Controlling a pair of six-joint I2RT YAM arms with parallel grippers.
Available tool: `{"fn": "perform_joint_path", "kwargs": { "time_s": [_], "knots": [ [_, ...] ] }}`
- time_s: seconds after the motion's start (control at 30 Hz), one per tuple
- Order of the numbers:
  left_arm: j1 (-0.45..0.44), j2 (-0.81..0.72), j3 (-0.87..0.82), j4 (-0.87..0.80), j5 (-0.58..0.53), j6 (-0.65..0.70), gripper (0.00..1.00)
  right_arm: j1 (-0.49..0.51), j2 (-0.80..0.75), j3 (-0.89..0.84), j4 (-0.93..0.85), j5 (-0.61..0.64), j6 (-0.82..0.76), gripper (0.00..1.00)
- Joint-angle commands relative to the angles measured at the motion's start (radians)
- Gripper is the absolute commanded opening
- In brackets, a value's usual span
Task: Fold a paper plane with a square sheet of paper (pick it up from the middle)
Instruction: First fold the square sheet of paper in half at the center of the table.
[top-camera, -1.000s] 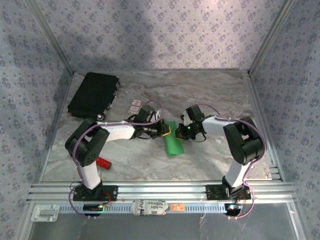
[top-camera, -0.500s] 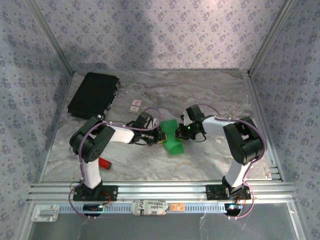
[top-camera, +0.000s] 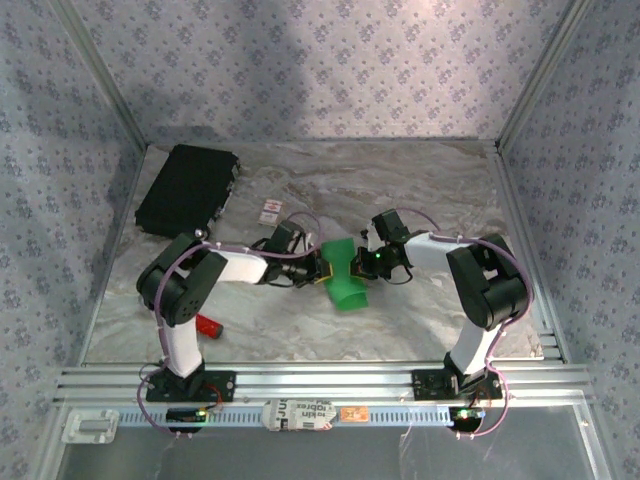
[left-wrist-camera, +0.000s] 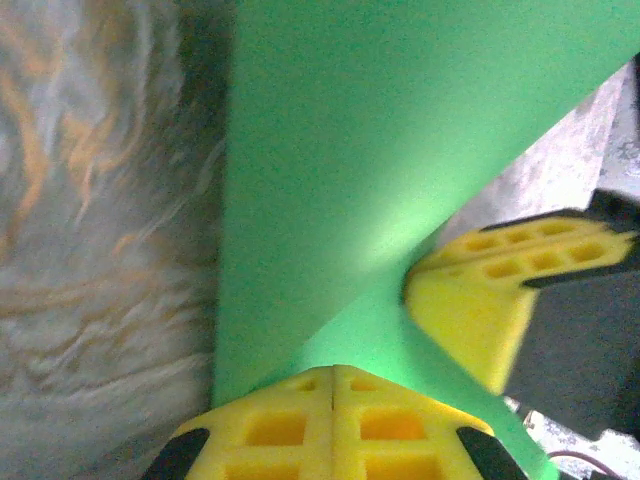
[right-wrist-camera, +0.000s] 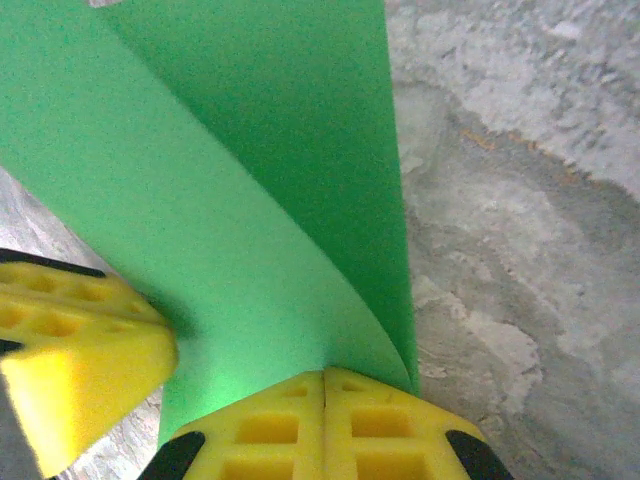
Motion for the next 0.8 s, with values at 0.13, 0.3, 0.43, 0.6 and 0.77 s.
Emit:
{"fn": "perform_joint_path", "kwargs": {
  "time_s": [0.13,0.3,0.43,0.6,0.77],
  "knots": [
    [0.037,0.022,0.093,-0.088,0.044,0.074,0.06,-0.014,0.051,-0.031,-0.115,0.148,-0.017,0.00],
    [0.046,0.070,0.098,-0.110,0.033,0.090,0.05,-0.014,0.051,-0.032,-0.115,0.147,-0.017,0.00],
    [0.049,0.098,0.087,-0.131,0.006,0.113,0.05,-0.013,0.051,-0.032,-0.115,0.148,-0.017,0.00],
    [0.063,0.112,0.081,-0.137,-0.007,0.117,0.06,-0.013,0.050,-0.032,-0.115,0.150,-0.015,0.00],
    [0.063,0.078,0.135,-0.182,0.001,0.133,0.07,-0.014,0.051,-0.030,-0.116,0.149,-0.015,0.00]
  ]
}}
